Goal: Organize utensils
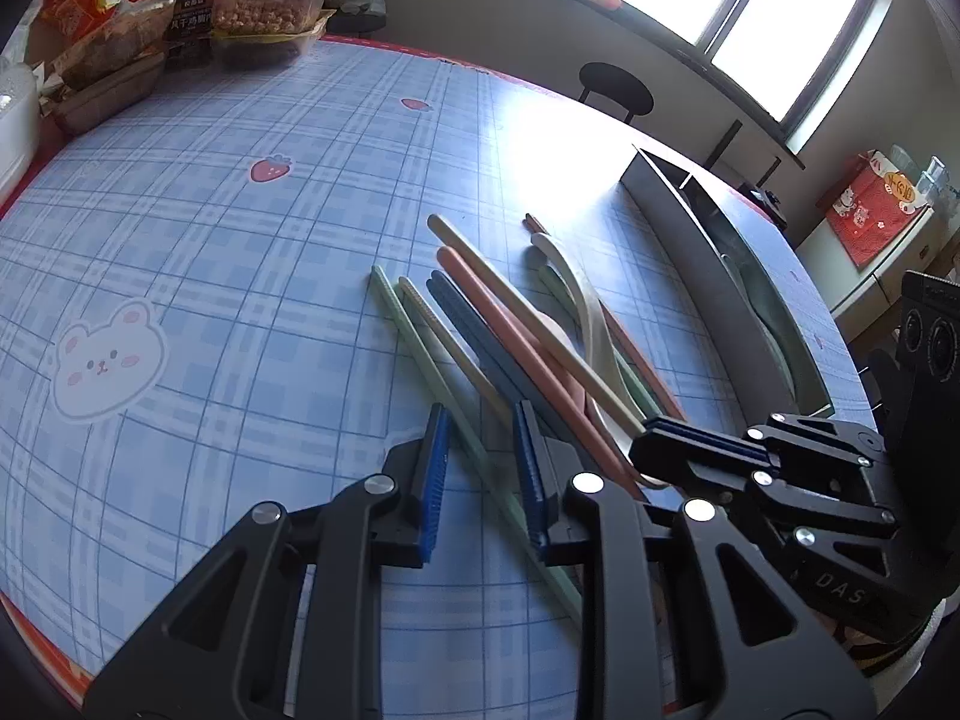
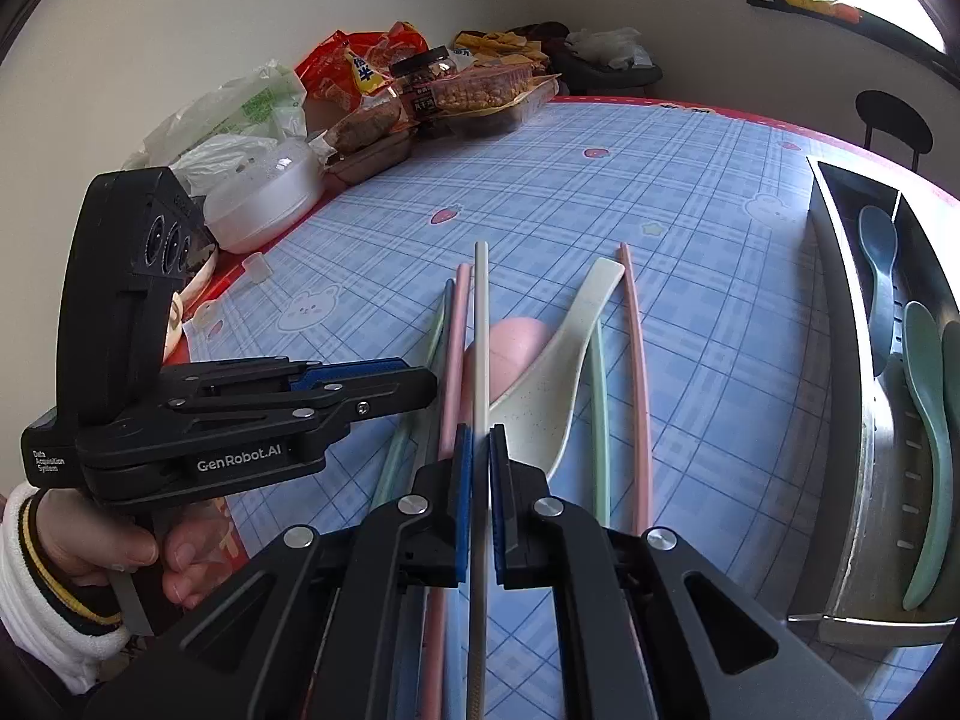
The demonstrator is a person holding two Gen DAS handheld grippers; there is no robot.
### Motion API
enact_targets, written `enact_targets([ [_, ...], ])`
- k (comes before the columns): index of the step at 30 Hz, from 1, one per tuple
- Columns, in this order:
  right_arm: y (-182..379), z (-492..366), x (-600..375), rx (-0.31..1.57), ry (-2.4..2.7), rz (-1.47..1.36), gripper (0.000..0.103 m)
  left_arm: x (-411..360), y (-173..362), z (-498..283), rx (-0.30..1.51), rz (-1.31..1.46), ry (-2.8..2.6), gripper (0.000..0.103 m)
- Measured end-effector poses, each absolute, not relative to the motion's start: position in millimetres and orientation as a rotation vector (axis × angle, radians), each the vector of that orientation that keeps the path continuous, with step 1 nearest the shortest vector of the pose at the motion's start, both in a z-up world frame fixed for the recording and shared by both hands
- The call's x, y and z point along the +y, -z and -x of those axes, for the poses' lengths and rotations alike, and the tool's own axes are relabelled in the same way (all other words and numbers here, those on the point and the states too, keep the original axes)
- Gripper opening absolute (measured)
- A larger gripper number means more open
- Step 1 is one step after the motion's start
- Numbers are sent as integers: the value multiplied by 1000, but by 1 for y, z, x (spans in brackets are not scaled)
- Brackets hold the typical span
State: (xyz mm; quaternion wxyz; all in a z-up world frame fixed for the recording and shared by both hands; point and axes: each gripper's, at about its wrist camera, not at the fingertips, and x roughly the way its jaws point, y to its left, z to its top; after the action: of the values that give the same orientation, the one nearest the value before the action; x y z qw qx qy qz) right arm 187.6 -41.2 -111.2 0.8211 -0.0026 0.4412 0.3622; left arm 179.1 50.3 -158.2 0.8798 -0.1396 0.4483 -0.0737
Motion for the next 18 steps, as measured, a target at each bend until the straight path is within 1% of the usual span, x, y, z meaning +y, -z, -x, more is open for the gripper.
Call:
enact_targets([
  [10,114,-187,-41,944,-770,3,6,47,158,-185,943,267,147,25],
  [13,116,-189,-42,950,-761,-7,6,39,156,-178,956,198,140,26],
  [18,117,-190,-42,955,-752,-3,6,17,155,-164,965,50,102,30],
])
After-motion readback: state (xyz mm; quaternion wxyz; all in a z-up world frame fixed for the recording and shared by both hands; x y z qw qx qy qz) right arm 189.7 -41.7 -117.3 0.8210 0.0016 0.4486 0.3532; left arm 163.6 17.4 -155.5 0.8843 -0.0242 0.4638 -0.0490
